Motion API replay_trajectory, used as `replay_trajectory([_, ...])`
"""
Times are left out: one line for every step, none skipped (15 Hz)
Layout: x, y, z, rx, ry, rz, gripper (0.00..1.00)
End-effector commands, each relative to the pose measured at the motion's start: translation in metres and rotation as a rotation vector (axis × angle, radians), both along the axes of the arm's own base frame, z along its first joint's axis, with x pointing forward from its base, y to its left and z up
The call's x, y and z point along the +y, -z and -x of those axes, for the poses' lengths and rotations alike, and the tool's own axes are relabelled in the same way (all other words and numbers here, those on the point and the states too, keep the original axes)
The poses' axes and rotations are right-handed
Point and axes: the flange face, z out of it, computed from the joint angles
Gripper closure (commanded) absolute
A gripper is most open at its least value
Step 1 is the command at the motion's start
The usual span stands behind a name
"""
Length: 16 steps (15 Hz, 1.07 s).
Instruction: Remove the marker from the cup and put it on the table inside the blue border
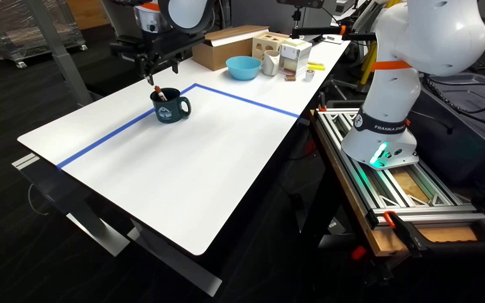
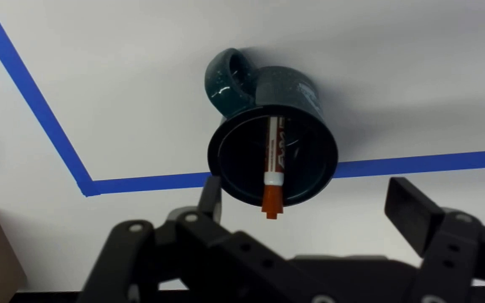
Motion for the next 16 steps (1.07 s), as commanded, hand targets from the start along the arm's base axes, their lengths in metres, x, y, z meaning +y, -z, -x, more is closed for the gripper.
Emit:
replay_trajectory([-0.017,0.009,-0.011,-0.003,-0.004,0.021,0.00])
replay_trajectory([-0.021,0.013,-0.014,-0.005,-0.010,0.024,0.00])
replay_trajectory([-0.024,0.017,-0.017,-0.007,-0.014,0.023,0.00])
replay_trajectory([-0.027,0.020,-0.020,-0.008,-0.020,0.030,0.00])
replay_trajectory([-0.030,0.023,-0.023,-0.010,-0.025,0.030,0.00])
replay_trajectory([-0.034,0.025,-0.026,-0.010,-0.030,0.032,0.00])
replay_trajectory([-0.037,0.028,-0.029,-0.013,-0.036,0.033,0.00])
replay_trajectory([-0.040,0.030,-0.031,-0.017,-0.040,0.032,0.00])
replay_trajectory([-0.043,0.032,-0.034,-0.020,-0.043,0.033,0.02])
replay_trajectory([-0.045,0.034,-0.036,-0.025,-0.047,0.031,0.08])
replay_trajectory([-0.047,0.036,-0.038,-0.027,-0.050,0.028,0.10])
replay_trajectory([-0.049,0.037,-0.041,-0.027,-0.051,0.024,0.30])
replay_trajectory([-0.050,0.038,-0.042,-0.029,-0.053,0.020,0.34])
replay_trajectory([-0.051,0.038,-0.044,-0.031,-0.055,0.017,0.35])
replay_trajectory([-0.052,0.040,-0.046,-0.033,-0.055,0.014,0.41])
replay_trajectory([-0.053,0.040,-0.047,-0.035,-0.056,0.008,0.49])
